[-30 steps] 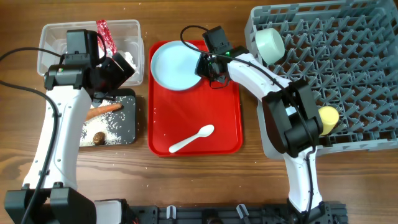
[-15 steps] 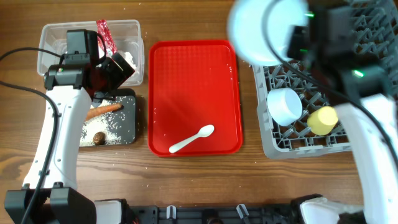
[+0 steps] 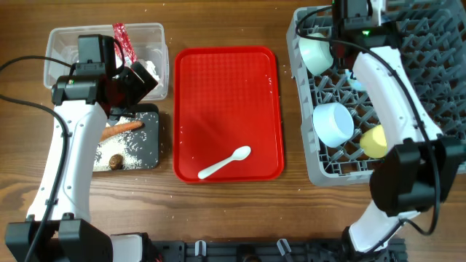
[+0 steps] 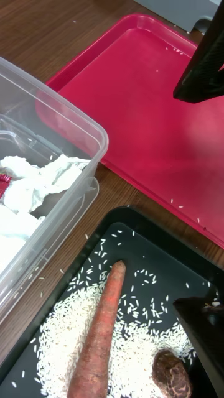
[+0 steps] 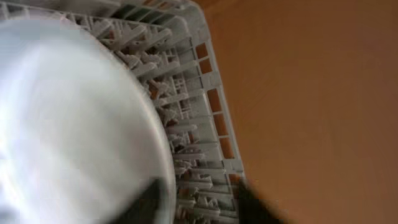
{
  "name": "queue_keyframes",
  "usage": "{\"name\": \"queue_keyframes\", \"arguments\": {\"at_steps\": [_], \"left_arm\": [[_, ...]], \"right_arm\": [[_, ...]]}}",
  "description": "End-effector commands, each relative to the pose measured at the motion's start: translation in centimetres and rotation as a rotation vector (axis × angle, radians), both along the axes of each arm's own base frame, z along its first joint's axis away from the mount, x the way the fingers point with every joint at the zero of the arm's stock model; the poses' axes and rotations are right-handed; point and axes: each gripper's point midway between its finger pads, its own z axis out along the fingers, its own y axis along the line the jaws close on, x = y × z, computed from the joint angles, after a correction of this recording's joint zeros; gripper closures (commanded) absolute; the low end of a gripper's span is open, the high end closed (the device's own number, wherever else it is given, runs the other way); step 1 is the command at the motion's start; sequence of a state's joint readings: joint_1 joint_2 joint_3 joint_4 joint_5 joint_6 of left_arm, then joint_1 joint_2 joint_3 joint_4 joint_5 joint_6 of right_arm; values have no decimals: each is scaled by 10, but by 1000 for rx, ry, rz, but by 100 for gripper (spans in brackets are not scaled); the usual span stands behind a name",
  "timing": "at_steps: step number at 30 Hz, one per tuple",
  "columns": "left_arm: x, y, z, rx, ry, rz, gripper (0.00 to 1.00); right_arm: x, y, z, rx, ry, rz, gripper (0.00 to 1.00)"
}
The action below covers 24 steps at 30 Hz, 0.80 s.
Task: Sort waste into correct bins and load items into the dishwasher rack
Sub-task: 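Grasp the white plate with right gripper and stand it in the rack, then grasp the white spoon with right gripper and drop it in the rack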
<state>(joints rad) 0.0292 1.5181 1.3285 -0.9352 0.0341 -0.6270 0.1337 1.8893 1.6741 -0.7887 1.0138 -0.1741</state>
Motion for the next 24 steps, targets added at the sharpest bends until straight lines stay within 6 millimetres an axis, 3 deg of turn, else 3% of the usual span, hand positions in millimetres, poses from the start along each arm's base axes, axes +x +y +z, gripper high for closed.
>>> {"name": "queue_keyframes", "arguments": {"at_steps": [1, 3, 5, 7, 8, 9, 10, 11, 14, 16, 19, 20, 22, 24], "left_arm": [[-1, 3, 3, 8, -10, 17, 0], [-1, 3, 3, 8, -10, 17, 0], [-1, 3, 3, 8, -10, 17, 0], [-1, 3, 3, 8, -10, 17, 0], [-1, 3, 3, 8, -10, 17, 0], [-1, 3, 3, 8, -10, 17, 0], [-1, 3, 3, 8, -10, 17, 0], [-1, 3, 3, 8, -10, 17, 0], [-1, 3, 3, 8, -10, 17, 0], [-1, 3, 3, 8, -10, 17, 0], [-1, 3, 3, 8, -10, 17, 0], [-1, 3, 3, 8, -10, 17, 0], [-1, 3, 3, 8, -10, 17, 0], [-1, 3, 3, 8, -10, 17, 0]], "right_arm": [[6, 4, -5, 32, -16, 13, 3], [3, 10, 11, 69, -87, 14, 0], [-1, 39, 30, 192, -131, 129, 0], [-15, 115, 42, 469, -105, 405, 0], [-35, 178, 46, 701, -50, 620, 0], [-56, 224, 53, 892, -9, 757, 0], [-76, 258, 54, 1081, 30, 783, 0], [-91, 275, 41, 1170, 97, 744, 0], [-137, 311, -31, 1185, 369, 665, 8], [-166, 331, -85, 1150, 531, 657, 21], [-188, 326, -140, 1126, 653, 562, 48], [-198, 324, -162, 1132, 709, 533, 52], [-215, 332, -185, 1198, 790, 582, 53], [-218, 331, -201, 1205, 787, 586, 53]]}}
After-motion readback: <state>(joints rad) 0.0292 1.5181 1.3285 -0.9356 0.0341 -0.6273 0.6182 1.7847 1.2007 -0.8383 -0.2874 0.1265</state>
